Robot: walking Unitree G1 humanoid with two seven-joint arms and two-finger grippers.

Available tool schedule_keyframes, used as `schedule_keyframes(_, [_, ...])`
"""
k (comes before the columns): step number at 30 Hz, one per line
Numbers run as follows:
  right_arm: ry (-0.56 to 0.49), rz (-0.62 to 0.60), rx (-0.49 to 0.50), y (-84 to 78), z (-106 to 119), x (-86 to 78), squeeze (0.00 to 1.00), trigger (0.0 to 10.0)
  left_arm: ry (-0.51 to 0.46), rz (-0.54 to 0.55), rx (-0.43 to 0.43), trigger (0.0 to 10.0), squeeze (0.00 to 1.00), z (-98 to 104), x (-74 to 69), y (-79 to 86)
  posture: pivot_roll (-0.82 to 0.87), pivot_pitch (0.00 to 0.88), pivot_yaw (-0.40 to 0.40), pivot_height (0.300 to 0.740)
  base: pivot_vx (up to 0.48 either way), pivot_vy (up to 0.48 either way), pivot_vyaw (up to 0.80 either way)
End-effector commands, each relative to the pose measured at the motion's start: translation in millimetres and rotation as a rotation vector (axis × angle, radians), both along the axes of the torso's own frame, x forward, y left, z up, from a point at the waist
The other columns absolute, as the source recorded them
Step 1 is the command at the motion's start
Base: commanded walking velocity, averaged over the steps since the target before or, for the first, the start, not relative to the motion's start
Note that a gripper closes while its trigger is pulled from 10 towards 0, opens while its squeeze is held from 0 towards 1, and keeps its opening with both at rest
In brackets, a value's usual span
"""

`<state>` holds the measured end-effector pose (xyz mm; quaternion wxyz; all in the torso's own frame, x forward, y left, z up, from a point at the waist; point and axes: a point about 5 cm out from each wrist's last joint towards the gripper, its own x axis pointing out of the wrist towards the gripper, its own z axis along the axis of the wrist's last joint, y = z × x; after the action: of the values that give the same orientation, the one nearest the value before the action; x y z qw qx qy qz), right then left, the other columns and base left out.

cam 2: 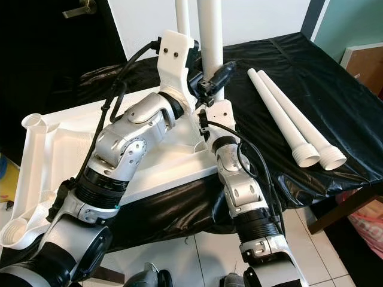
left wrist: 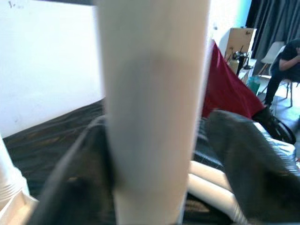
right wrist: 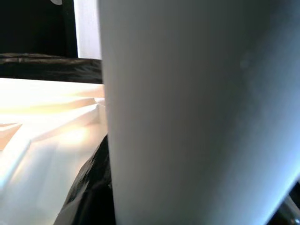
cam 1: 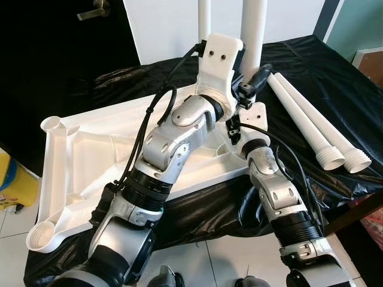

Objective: Building children table

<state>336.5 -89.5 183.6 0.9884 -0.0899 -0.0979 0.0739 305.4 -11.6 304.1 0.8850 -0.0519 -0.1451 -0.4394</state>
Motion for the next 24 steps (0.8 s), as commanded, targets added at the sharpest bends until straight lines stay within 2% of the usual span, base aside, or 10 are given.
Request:
schedule_keyframes(1, [0.001,0.015,-0.004,5.3,0.6,0.9,0.0,10.0,-0.039,-0.062,-0.012,10.0,1.0,5.7,-7.6,-4.3,-0.06,0.067,0.078,0.74,0.0,0.0,0.0])
schedule_keyframes(4, [0.004,-0.001,0.016,3.7,1.2,1.8,0.0,10.0,-0.047,-0.067,-0.015,10.0,1.0,6.2,-8.9,-4.1,-0.06,0.068,0.079,0.74,0.0,0.0,0.0])
schedule_keyframes(5, [0.006,-0.02,0.042,1.0,2.0,2.9,0.0,10.0,-0.062,-0.067,-0.009,10.0,0.0,6.3,-9.9,-3.7,-0.06,0.069,0.08,0.74,0.0,0.0,0.0])
schedule_keyframes(15, [0.001,-0.175,0.157,-25.4,4.6,6.8,0.0,10.0,-0.092,-0.01,-0.015,10.0,0.0,4.9,-5.7,11.8,-0.06,0.076,0.081,0.74,0.0,0.0,0.0])
schedule_keyframes(16, [-0.001,-0.213,0.168,-32.8,4.6,7.2,0.0,10.0,-0.091,0.006,-0.023,6.5,0.0,4.0,-3.6,18.5,-0.06,0.077,0.081,0.74,0.0,0.0,0.0])
schedule_keyframes(18, [-0.001,-0.213,0.168,-32.8,4.6,7.2,0.0,10.0,-0.091,0.006,-0.023,6.5,0.0,4.0,-3.6,18.5,-0.06,0.077,0.081,0.74,0.0,0.0,0.0])
schedule_keyframes(19, [-0.001,-0.242,0.173,-39.4,4.2,7.5,0.0,10.0,-0.089,0.021,-0.028,2.4,0.0,3.1,-1.7,24.9,-0.06,0.081,0.08,0.74,0.0,0.0,0.0])
schedule_keyframes(20, [-0.001,-0.242,0.173,-39.4,4.2,7.5,0.0,10.0,-0.089,0.021,-0.028,2.4,0.0,3.1,-1.7,24.9,-0.06,0.081,0.08,0.74,0.0,0.0,0.0])
schedule_keyframes(21, [-0.001,-0.257,0.174,-43.6,3.9,7.6,0.0,10.0,-0.091,0.027,-0.035,0.0,0.0,2.5,-1.1,29.4,-0.06,0.083,0.081,0.74,0.0,0.0,0.0])
schedule_keyframes(24, [-0.002,-0.276,0.169,-49.6,3.7,7.1,0.0,10.0,-0.104,0.034,-0.027,0.0,0.0,0.5,-2.3,33.4,-0.06,0.092,0.078,0.74,0.0,0.0,0.0])
